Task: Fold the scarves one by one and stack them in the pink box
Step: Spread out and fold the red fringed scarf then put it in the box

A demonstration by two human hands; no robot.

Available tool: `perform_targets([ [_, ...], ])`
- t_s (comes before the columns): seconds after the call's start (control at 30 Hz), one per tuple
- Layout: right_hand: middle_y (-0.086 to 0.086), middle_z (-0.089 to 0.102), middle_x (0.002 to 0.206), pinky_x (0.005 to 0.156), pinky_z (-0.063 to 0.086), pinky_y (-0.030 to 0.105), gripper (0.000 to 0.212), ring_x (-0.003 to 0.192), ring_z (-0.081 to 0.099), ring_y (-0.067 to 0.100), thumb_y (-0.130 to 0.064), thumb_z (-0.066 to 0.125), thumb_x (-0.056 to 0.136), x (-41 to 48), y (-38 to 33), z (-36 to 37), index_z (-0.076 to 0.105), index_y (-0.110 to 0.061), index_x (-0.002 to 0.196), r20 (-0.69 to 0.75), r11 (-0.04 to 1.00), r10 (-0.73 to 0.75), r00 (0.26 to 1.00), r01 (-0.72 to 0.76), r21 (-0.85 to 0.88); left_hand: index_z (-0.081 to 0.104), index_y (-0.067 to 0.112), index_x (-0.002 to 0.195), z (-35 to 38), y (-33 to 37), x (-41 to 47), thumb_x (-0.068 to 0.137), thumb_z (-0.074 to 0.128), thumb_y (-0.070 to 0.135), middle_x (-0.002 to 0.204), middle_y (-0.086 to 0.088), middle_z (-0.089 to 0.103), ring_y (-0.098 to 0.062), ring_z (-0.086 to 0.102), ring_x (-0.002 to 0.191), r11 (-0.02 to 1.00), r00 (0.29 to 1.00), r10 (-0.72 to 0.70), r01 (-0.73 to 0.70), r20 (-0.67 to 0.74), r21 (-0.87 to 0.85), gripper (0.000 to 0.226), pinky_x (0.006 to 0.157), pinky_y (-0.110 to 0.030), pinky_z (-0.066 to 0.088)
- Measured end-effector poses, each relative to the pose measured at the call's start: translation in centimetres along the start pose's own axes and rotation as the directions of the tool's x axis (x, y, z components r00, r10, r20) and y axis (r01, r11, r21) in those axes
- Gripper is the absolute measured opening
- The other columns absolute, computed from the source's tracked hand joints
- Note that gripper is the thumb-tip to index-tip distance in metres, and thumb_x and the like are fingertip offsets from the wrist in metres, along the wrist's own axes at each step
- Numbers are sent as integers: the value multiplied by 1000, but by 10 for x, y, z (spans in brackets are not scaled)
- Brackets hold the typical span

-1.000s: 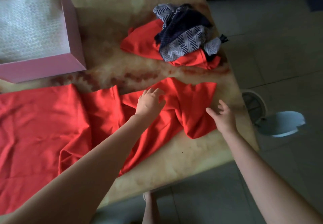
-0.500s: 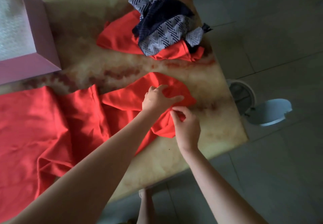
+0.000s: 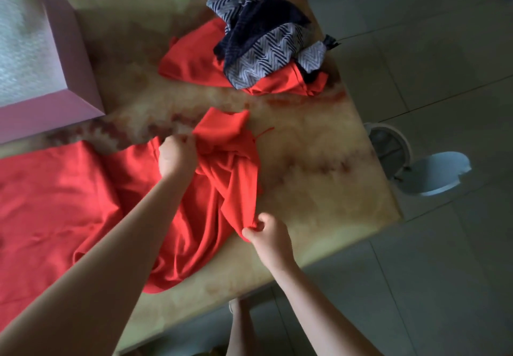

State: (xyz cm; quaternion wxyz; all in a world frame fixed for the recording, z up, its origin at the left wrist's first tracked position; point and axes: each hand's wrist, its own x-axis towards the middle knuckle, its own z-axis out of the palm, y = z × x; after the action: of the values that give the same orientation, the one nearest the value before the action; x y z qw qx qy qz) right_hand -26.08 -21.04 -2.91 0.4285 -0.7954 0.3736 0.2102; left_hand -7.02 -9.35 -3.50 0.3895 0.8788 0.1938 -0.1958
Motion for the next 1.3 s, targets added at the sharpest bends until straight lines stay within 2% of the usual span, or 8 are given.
perform_targets([
  [0.2, 1, 70, 92, 74, 48, 31, 35, 89, 64, 20, -46, 70, 74, 11, 1, -5, 67, -18, 95, -117, 1000, -4, 993, 1, -23, 53, 0, 121, -26, -5, 1, 88, 45, 9, 123, -26, 49, -42, 47, 113, 956, 935, 270, -232, -231, 180, 36, 98, -44, 36],
  [0.33, 8, 62, 124, 97, 46, 31, 57, 111, 58, 19, -38, 67, 79, 45, -12, -23, 57, -10, 127, -316, 940, -12, 949, 119, 321, 53, 6, 129, -8, 12, 3, 85, 51, 16, 131, -18, 52, -34, 46, 123, 758, 783, 619, -616, 65, 214, 45, 105, -37, 33],
  [0.5, -1, 60, 58, 59, 39, 30, 15, 59, 49, 9, -14, 73, 80, 69, -30, -28, 63, -8, 70, -181, 911, -29, 983, 101, 399, 35, 26, 144, 35, 45, -3, 90, 58, 37, 151, 0, 33, -16, 20, 143, 689, 729, 528, -668, 435, 282, 60, 116, -44, 6],
  [0.63, -3, 64, 61, 62, 46, 23, 7, 54, 57, 3, -10, 75, 77, 66, -25, -25, 68, -11, 75, -223, 882, 38, 974, 72, 466, 59, 28, 123, 46, 53, 2, 87, 59, 41, 131, 2, 56, -17, 36, 134, 508, 702, 477, -711, 529, 485, 38, 115, -44, 3],
  [0.8, -4, 62, 60, 59, 45, 22, 7, 49, 54, -2, -7, 68, 83, 55, 5, -61, 68, -7, 76, -412, 872, 76, 908, 140, 470, 74, 19, 96, 41, 68, -8, 79, 72, 27, 95, 1, 69, -15, 61, 94, 830, 811, 537, -558, 230, 29, 19, 89, -31, 45],
  [1.03, 7, 59, 71, 54, 56, 27, 8, 44, 63, 12, -3, 52, 94, 32, 32, -148, 52, -3, 86, -649, 600, 290, 704, 395, 696, 62, 6, 102, 61, 149, -40, 92, 57, 14, 80, 4, 54, 0, 44, 65, 778, 804, 582, -503, 126, -377, 14, 62, -12, 35],
  [1.13, 5, 60, 67, 50, 53, 26, 6, 40, 58, 10, -2, 52, 94, 37, 49, -166, 51, -4, 88, -731, 623, 297, 614, 456, 636, 53, 7, 102, 75, 177, -56, 96, 51, 13, 75, 8, 47, -1, 42, 66, 751, 782, 608, -510, 137, -420, 9, 63, -11, 33],
  [1.3, 11, 71, 75, 66, 54, 36, 6, 60, 67, 14, -13, 64, 86, 52, 82, -141, 65, -7, 85, -488, 922, 152, 860, 54, 384, 48, 3, 119, 110, 156, -43, 89, 53, 12, 116, -16, 61, -32, 55, 110, 844, 804, 498, -536, 324, 32, 31, 96, -36, 40],
])
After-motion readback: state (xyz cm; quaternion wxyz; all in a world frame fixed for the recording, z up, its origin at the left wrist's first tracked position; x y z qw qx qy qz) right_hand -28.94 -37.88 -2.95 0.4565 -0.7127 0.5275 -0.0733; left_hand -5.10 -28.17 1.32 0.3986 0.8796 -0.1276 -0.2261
